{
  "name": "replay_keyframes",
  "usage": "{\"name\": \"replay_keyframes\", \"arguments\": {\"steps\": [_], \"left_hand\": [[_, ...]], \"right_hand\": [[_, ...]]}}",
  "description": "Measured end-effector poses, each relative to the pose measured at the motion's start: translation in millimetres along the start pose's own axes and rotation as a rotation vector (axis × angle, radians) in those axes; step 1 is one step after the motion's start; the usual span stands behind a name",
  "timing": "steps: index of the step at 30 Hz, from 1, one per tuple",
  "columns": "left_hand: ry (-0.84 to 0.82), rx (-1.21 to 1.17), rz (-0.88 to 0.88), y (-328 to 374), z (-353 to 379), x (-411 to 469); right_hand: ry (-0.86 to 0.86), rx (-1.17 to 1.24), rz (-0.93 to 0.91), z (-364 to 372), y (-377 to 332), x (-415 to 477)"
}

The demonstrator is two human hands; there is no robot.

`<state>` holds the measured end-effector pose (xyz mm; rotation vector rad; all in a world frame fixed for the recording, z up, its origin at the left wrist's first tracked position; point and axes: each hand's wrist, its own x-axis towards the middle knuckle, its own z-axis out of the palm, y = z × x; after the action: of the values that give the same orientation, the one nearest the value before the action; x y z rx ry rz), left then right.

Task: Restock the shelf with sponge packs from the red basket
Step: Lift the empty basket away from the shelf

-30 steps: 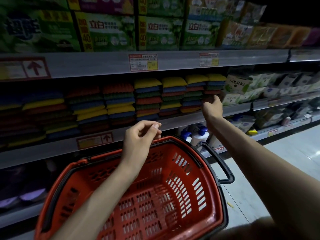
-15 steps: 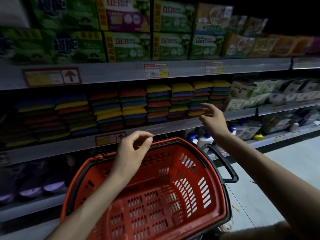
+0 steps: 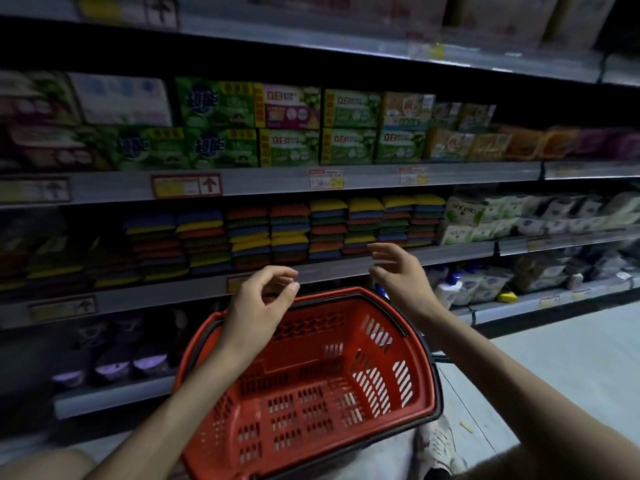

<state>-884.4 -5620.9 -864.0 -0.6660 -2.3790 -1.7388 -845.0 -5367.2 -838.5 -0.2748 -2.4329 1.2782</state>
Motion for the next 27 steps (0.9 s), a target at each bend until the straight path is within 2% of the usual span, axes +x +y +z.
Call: {"name": "replay_keyframes", "arguments": {"steps": [5,10,14,17,21,23,27], "left_hand": [[-0.015,0.084,0.018,3,-27,-15],[0.024,0.223,0.024,-14,-43,-28],[-0.076,0.44,-0.015,-34,-40,-38],[-0.189,0.671,-0.098,-54,-29,-47],[-0.375,0.929,-0.131,-84,-11,-62],[-0.413,1.017,-0.082,-93,-1,-66],[-0.426,1.113,-0.122,-107,14,-79]], "right_hand": [[-0.071,-0.083,-0.109,0,-27,-32],[-0.161,-0.16,-0.134,7,-7,-54],[-0.287,-0.433,-0.179,16,29,-52],[-0.379,-0.581,-0.082,22,62,-53],[-0.536,-0.956,0.002,26,103,-58],[-0.539,-1.039,-0.033,23,114,-57],[-0.502,-1.057,-0.029,20,128,-54]]}}
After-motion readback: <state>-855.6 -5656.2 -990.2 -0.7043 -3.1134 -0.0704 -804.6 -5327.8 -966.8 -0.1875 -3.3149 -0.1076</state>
